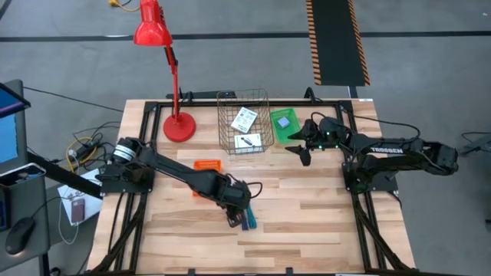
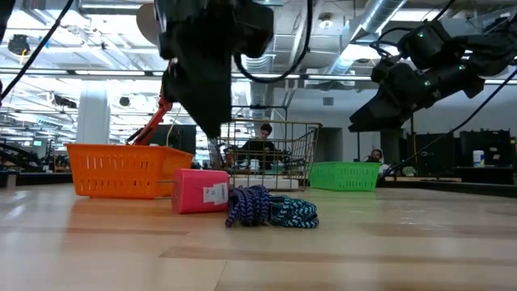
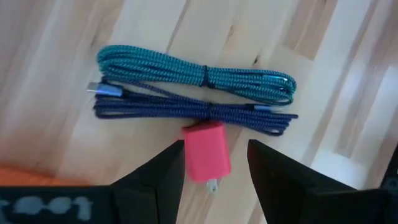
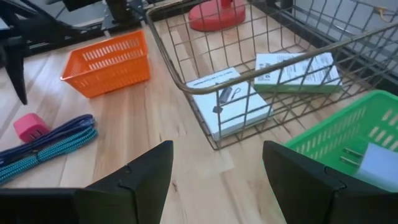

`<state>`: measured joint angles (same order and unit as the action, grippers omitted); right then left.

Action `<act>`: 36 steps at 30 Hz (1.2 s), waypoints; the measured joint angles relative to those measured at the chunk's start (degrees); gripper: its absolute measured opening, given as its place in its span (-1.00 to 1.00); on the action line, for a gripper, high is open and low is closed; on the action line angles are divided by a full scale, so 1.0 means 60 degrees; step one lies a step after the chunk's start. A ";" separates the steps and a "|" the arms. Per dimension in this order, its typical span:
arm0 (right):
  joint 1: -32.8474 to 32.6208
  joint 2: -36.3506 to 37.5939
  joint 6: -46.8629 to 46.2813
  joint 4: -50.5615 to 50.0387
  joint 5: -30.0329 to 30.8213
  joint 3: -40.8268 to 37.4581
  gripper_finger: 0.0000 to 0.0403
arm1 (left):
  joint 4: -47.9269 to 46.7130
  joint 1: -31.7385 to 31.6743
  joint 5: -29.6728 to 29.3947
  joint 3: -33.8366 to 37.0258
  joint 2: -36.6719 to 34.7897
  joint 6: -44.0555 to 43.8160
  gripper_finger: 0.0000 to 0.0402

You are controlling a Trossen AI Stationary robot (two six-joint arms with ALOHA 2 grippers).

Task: Pick and place items into bin
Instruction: Put the pink charger adapter into the green bin

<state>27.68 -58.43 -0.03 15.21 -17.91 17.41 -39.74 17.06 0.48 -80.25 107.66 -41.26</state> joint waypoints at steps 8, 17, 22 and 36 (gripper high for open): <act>0.0007 -0.0001 0.0011 -0.0045 0.0004 0.0004 0.21 | -0.0124 0.0000 0.0130 -0.0004 0.0233 0.0168 -0.19; 0.0007 0.0000 0.0022 -0.0097 0.0004 0.0004 0.21 | -0.0085 0.0174 0.0315 -0.0004 0.0305 0.0302 -0.19; 0.0007 -0.0001 0.0017 -0.0033 0.0004 0.0004 0.21 | -0.0081 0.0435 0.0383 0.0000 0.0386 0.0846 -0.19; 0.0007 -0.0001 0.0015 -0.0114 0.0007 0.0004 0.21 | -0.0071 0.0286 0.0017 0.0000 0.0378 -0.0166 -0.19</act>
<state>27.73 -58.43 0.05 14.52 -17.87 17.43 -40.16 18.77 0.58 -80.25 109.93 -42.25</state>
